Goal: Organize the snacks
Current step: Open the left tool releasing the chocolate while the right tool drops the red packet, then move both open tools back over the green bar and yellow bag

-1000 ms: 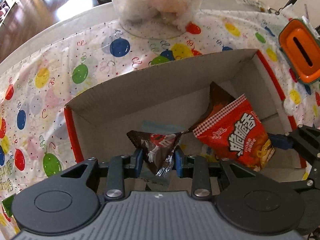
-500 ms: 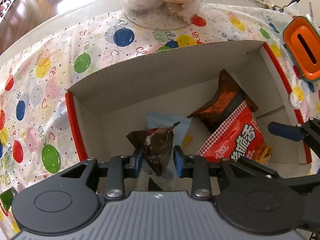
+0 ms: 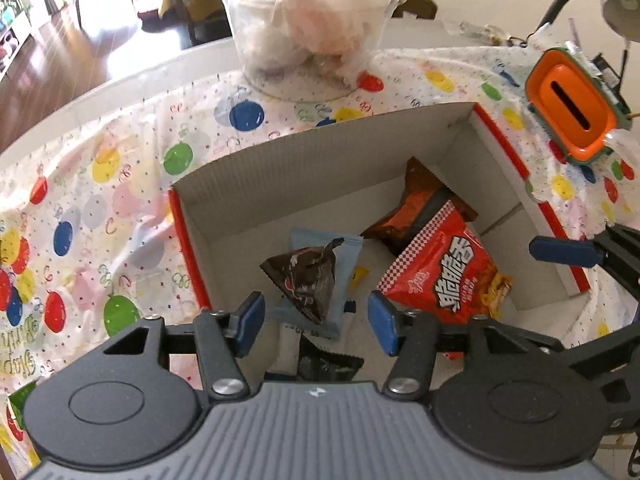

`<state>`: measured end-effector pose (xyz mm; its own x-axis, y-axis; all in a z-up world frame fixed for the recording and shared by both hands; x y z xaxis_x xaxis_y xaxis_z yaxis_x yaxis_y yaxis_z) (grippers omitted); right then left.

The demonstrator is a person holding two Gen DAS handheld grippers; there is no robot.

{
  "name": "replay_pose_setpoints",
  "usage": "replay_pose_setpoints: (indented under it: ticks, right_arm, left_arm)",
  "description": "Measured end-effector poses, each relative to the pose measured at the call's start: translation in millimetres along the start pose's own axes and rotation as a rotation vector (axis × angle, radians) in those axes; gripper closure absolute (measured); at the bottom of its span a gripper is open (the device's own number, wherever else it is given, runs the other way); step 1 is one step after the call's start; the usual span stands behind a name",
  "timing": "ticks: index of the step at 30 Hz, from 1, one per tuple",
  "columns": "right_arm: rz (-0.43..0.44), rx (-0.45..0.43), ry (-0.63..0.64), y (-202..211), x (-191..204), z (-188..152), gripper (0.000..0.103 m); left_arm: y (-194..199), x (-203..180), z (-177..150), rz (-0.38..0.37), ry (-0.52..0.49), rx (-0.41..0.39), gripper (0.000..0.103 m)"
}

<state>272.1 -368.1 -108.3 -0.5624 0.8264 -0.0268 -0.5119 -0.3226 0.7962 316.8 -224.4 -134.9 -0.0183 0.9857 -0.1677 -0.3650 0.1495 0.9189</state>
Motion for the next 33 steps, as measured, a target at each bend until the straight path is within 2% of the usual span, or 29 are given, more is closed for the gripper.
replay_pose_setpoints:
  ticks: [9, 13, 17, 21, 29, 33]
  right_arm:
    - [0.007, -0.084, -0.051, 28.6, 20.6, 8.3, 0.006]
    - [0.015, -0.126, -0.064, 39.5, 34.3, 12.3, 0.004]
    - [0.012, -0.169, -0.066, 50.9, 51.3, 17.4, 0.002]
    - [0.002, -0.201, -0.062, 59.0, 69.8, 22.2, 0.001]
    - [0.004, -0.226, -0.054, 60.4, 110.4, 32.0, 0.0]
    - [0.001, -0.226, -0.042, 55.8, 132.8, 36.7, 0.0]
  left_arm:
    - [46.1, 12.2, -13.3, -0.061, -0.025, -0.115, 0.042]
    - [69.1, 20.7, -20.8, -0.065, -0.054, -0.183, 0.036]
    - [87.3, 34.0, -29.6, -0.079, -0.064, -0.221, 0.035]
    - [103.4, 52.3, -37.8, -0.084, -0.058, -0.264, 0.028]
    - [124.9, 94.4, -54.5, -0.092, -0.041, -0.311, 0.027]
    - [134.7, 116.8, -62.1, -0.069, -0.042, -0.363, 0.021]
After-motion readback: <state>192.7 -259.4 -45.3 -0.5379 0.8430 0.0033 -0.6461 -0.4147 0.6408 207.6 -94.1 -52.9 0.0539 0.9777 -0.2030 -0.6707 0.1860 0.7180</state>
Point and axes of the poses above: each gripper's, at about its wrist camera, not at the fingertips, and y roughly against the way its jaws point, x to its left, z to its top, the point moved 8 cm from there along -y, roughly the way its jaws point, and after that the axes turned 15 degrees about y, right-handed, at the moved point
